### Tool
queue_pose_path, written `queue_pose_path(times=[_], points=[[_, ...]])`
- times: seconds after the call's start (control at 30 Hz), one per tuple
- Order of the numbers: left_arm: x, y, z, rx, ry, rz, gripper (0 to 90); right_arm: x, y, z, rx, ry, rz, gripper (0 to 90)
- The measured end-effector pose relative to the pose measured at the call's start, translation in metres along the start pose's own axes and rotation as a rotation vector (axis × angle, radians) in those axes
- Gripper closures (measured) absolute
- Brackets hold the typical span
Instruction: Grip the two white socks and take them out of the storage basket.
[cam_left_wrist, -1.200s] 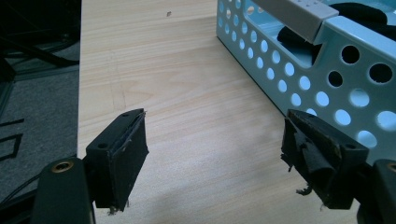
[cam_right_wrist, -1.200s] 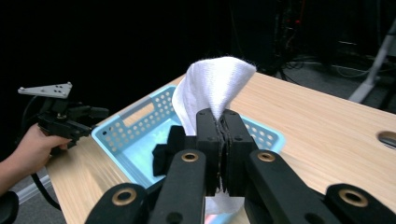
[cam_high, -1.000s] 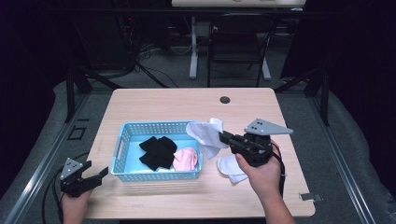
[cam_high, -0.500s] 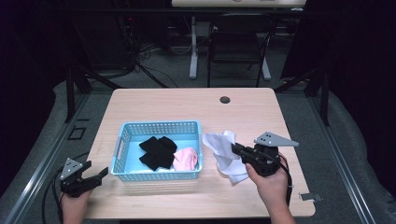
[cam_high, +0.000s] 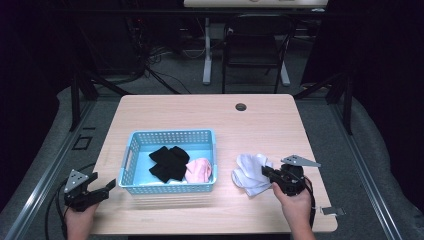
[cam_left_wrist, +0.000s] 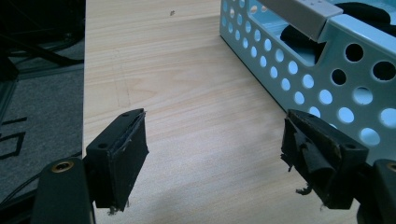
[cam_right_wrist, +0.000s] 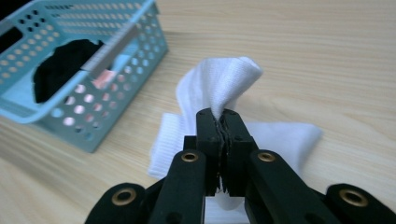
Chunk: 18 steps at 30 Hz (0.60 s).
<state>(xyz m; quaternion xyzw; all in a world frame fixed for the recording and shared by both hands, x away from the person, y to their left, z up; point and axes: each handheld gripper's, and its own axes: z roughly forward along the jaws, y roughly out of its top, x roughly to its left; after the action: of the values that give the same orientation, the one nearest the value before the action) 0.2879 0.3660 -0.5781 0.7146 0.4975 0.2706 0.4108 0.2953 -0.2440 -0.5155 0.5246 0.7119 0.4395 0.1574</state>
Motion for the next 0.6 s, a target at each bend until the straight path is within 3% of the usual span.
queue_pose_path(times=[0.23,0.27,0.3,0.33,0.47,0.5,0.6], points=[[0.000,0.000,0.000,0.000,0.001,-0.001,22.3,-0.016,-0.008,0.003,0.020,-0.042,0.044,86.6],[0.000,0.000,0.000,0.001,0.000,0.000,22.3,-0.018,-0.010,0.004,0.020,-0.050,0.047,78.6],[0.000,0.000,0.000,0.001,0.000,0.000,22.3,-0.018,-0.010,0.004,0.020,-0.050,0.047,78.6],[0.000,0.000,0.000,0.001,-0.001,-0.001,22.3,-0.019,-0.010,0.005,0.016,-0.073,0.039,69.6],[0.000,0.000,0.000,0.001,0.001,-0.001,22.3,-0.019,-0.012,0.004,-0.006,-0.118,0.011,61.0],[0.000,0.000,0.000,0.001,-0.001,-0.003,22.3,-0.019,-0.011,0.001,-0.039,-0.148,0.000,55.1],[0.000,0.000,0.000,0.001,-0.001,-0.001,22.3,-0.019,-0.011,-0.001,-0.058,-0.137,0.019,54.3]])
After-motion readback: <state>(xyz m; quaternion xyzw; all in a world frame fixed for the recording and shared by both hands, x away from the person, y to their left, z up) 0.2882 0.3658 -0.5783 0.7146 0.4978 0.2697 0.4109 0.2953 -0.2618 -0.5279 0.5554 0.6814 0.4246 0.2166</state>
